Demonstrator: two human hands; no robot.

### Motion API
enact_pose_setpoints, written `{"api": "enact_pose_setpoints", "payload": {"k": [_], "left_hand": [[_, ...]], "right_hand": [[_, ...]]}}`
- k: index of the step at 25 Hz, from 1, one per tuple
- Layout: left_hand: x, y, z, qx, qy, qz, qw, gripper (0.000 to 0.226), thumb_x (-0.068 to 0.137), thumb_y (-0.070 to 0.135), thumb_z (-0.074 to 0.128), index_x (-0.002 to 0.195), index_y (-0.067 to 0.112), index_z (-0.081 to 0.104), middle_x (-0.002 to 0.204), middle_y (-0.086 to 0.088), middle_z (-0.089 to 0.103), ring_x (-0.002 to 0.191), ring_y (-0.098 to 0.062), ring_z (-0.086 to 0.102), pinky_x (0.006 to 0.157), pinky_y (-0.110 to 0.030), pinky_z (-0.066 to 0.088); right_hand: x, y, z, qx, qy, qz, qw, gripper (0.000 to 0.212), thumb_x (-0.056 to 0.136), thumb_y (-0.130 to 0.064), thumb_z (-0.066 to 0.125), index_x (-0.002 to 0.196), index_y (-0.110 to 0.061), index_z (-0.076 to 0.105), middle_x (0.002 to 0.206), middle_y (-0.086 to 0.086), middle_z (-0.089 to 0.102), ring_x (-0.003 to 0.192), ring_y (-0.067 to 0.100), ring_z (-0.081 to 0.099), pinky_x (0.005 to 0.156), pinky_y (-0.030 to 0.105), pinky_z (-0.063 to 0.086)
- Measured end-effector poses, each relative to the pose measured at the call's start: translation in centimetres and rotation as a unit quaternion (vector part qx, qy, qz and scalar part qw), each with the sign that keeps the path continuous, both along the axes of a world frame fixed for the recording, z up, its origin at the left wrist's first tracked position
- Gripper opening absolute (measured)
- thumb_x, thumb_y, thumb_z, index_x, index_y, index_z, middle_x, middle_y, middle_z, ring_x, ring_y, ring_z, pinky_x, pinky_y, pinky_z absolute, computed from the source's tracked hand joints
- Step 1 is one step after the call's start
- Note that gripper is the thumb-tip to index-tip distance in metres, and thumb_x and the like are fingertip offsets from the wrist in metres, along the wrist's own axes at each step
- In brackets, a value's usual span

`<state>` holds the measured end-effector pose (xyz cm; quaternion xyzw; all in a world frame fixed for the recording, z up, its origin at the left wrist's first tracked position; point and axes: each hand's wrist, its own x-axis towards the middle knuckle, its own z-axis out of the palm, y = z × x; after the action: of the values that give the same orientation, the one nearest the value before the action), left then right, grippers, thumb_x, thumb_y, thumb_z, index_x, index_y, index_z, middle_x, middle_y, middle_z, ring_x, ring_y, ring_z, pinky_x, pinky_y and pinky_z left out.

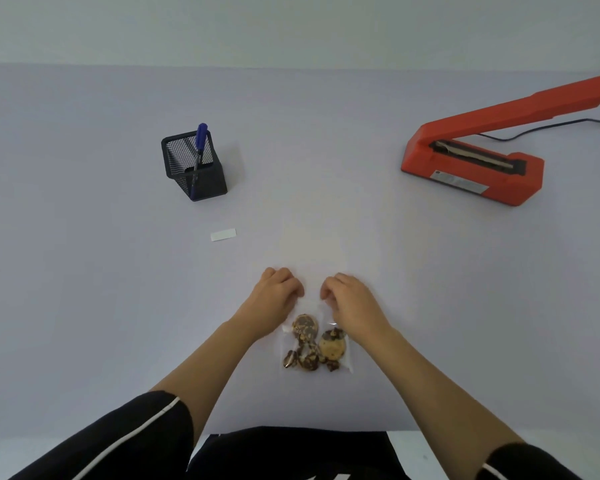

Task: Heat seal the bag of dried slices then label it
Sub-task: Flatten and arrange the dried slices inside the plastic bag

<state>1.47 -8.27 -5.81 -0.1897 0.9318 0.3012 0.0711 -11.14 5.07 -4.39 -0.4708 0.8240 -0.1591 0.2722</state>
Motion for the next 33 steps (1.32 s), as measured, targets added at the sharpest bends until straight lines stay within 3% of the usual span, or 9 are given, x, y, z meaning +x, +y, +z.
{"api": "enact_pose_setpoints", "payload": {"k": [4, 11, 19, 25, 33], "left_hand": [[0.4, 0.3, 0.1, 0.018, -0.009, 0.005, 1.000, 0.028, 0.086, 0.027, 0.062, 0.109, 0.011, 0.061, 0.110, -0.005, 0.052, 0.103, -0.024, 0.040, 0.093, -0.027, 0.035], [-0.7, 0.5, 0.9, 0.050, -0.064, 0.039, 0.996, 0.029, 0.085, 0.023, 0.062, 0.112, 0.014, 0.057, 0.114, -0.004, 0.049, 0.109, -0.025, 0.037, 0.096, -0.033, 0.036], [-0.9, 0.4, 1.2, 0.062, -0.090, 0.049, 0.993, 0.030, 0.085, 0.022, 0.063, 0.113, 0.015, 0.056, 0.116, -0.004, 0.048, 0.111, -0.025, 0.036, 0.097, -0.034, 0.037], [-1.0, 0.5, 1.2, 0.070, -0.093, 0.056, 0.992, 0.031, 0.085, 0.021, 0.062, 0.114, 0.015, 0.055, 0.116, -0.005, 0.047, 0.112, -0.025, 0.035, 0.096, -0.034, 0.037], [-1.1, 0.5, 1.0, 0.065, -0.094, 0.057, 0.992, 0.031, 0.085, 0.022, 0.062, 0.114, 0.016, 0.055, 0.117, -0.004, 0.047, 0.113, -0.024, 0.035, 0.097, -0.032, 0.037]], "right_hand": [[0.1, 1.4, -0.9, -0.045, -0.040, -0.036, 0.998, 0.012, 0.090, -0.009, 0.055, 0.097, -0.008, 0.064, 0.098, 0.004, 0.058, 0.088, 0.019, 0.057, 0.075, 0.023, 0.044], [-0.4, 1.3, -0.6, -0.020, -0.076, -0.027, 0.997, 0.034, 0.078, -0.030, 0.072, 0.104, -0.012, 0.060, 0.099, -0.003, 0.051, 0.089, 0.009, 0.047, 0.079, 0.021, 0.039], [-1.8, 2.1, 0.8, 0.025, -0.032, 0.045, 0.998, 0.025, 0.081, -0.019, 0.066, 0.105, -0.014, 0.062, 0.103, 0.000, 0.058, 0.098, 0.015, 0.053, 0.081, 0.020, 0.038], [0.3, 1.6, 1.6, 0.054, -0.099, 0.041, 0.993, 0.020, 0.085, -0.011, 0.055, 0.095, -0.014, 0.072, 0.091, 0.003, 0.071, 0.076, 0.014, 0.063, 0.074, 0.026, 0.053], [-0.7, 0.4, 1.1, 0.045, -0.046, 0.011, 0.998, 0.023, 0.089, -0.007, 0.052, 0.103, -0.010, 0.070, 0.103, 0.006, 0.070, 0.095, 0.020, 0.062, 0.086, 0.028, 0.049]]}}
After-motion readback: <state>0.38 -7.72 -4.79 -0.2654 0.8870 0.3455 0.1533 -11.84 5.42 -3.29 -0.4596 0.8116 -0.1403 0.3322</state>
